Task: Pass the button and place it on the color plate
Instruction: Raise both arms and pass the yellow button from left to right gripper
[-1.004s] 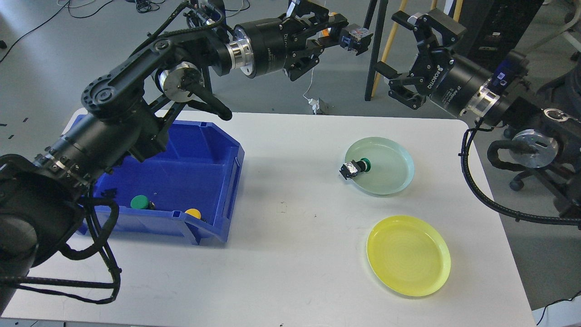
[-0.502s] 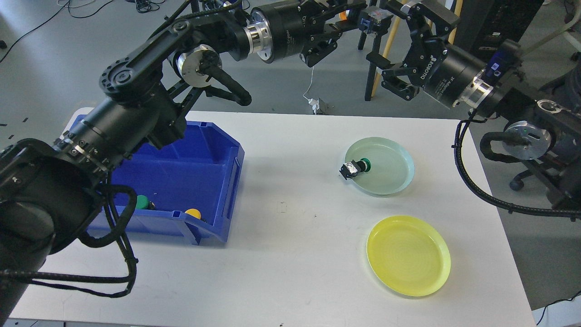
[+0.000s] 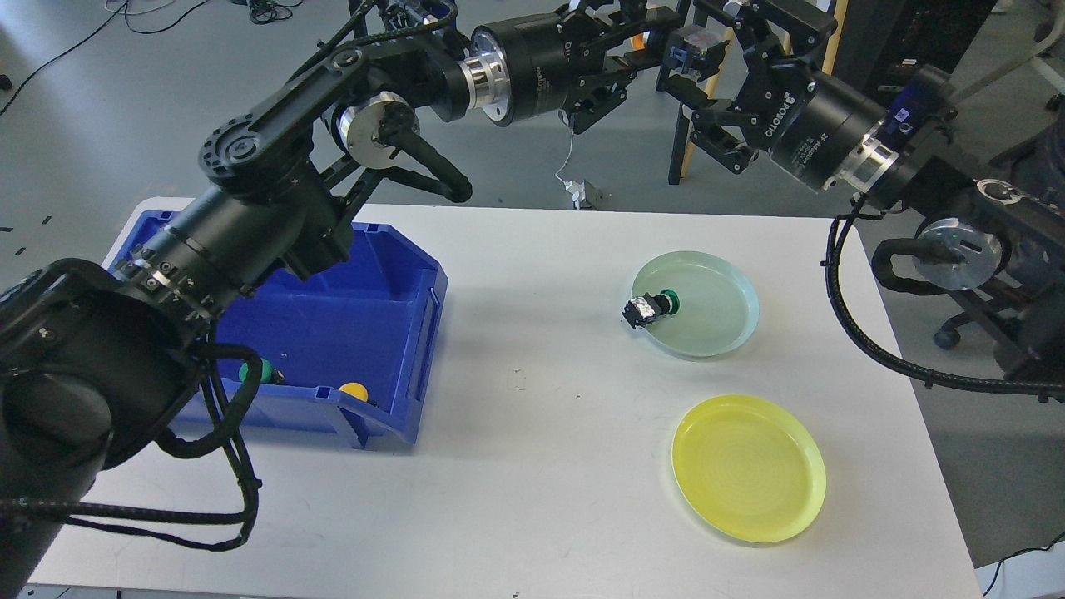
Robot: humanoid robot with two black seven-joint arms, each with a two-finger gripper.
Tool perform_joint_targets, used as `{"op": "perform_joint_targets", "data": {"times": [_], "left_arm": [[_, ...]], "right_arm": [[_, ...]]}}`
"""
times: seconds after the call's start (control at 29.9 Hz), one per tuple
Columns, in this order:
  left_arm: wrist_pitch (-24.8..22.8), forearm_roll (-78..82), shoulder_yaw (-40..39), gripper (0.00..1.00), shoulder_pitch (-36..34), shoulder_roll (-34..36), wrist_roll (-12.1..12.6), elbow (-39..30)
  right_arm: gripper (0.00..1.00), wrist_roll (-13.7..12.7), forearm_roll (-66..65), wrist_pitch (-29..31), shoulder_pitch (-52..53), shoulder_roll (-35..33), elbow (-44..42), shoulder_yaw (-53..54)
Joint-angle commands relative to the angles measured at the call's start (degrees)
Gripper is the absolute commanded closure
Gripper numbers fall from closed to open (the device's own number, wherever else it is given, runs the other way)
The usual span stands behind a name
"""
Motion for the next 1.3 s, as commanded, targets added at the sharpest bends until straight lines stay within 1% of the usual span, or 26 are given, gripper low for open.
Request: {"op": "perform_joint_targets", "data": {"times": [0.0, 0.2, 0.27, 0.33, 0.47, 0.64, 0.77, 0.84, 0.97, 1.0, 1.07, 1.1, 1.14, 1.27], "left_arm": [[0.0, -0.06, -0.17, 0.73, 0.1, 0.09, 0.0, 0.65], [0.0, -0.15, -0.35, 0.73, 0.1, 0.26, 0.0, 0.65], [0.0, -0.15, -0.44, 0.73, 0.1, 0.26, 0.0, 0.65], [0.0, -0.15, -0.44, 0.73, 0.1, 0.18, 0.0, 0.65], [0.0, -0.15, -0.61, 0.73, 0.01, 0.09, 0.0, 0.65], [0.0, -0.15, -0.61, 0.73, 0.1, -0.26, 0.0, 0.65], [0.0, -0.15, -0.61, 0.73, 0.1, -0.35, 0.0, 0.65], [0.0, -0.15, -0.61, 0.73, 0.1, -0.35, 0.0, 0.65], [0.0, -0.15, -0.61, 0.72, 0.19, -0.26, -0.09, 0.65], [0.0, -0.15, -0.7, 0.67, 0.19, -0.35, -0.17, 0.65], [0.0, -0.15, -0.7, 0.44, 0.19, -0.26, -0.26, 0.74], [0.0, -0.15, -0.7, 0.29, 0.19, -0.26, -0.26, 0.74], [0.0, -0.15, -0.79, 0.16, 0.19, -0.35, -0.26, 0.74], [0.0, -0.15, -0.44, 0.07, 0.28, -0.18, -0.09, 0.74]], "right_arm": [[0.24, 0.0, 0.01, 0.03, -0.01, -0.08, 0.03, -0.05], [0.32, -0.08, 0.01, 0.21, -0.01, -0.17, -0.06, -0.05], [0.39, -0.26, -0.34, 0.21, -0.1, -0.17, -0.06, -0.05], [0.42, -0.26, -1.4, 0.21, -0.1, -0.17, -0.15, -0.05], [0.52, -0.52, -1.66, 0.3, -0.19, -0.35, -0.06, -0.13], [0.71, -0.79, -1.84, 0.65, -0.19, -0.52, -0.06, -0.05], [0.81, -0.79, -1.84, 1.0, -0.19, -0.7, 0.03, -0.05], [0.83, -0.79, -1.84, 1.09, -0.1, -0.61, -0.06, -0.05], [0.83, -0.79, -1.84, 1.09, -0.01, -0.61, -0.14, -0.05], [0.83, -0.79, -1.84, 1.0, -0.01, -0.61, -0.15, -0.05], [0.83, -0.87, -1.84, 1.0, -0.01, -0.61, -0.23, -0.05], [0.83, -0.87, -1.84, 1.0, -0.01, -0.61, -0.23, -0.05], [0.83, -0.87, -1.84, 1.0, -0.01, -0.61, -0.23, -0.05], [0.83, -0.87, -1.84, 1.0, -0.01, -0.7, -0.23, -0.05]]}}
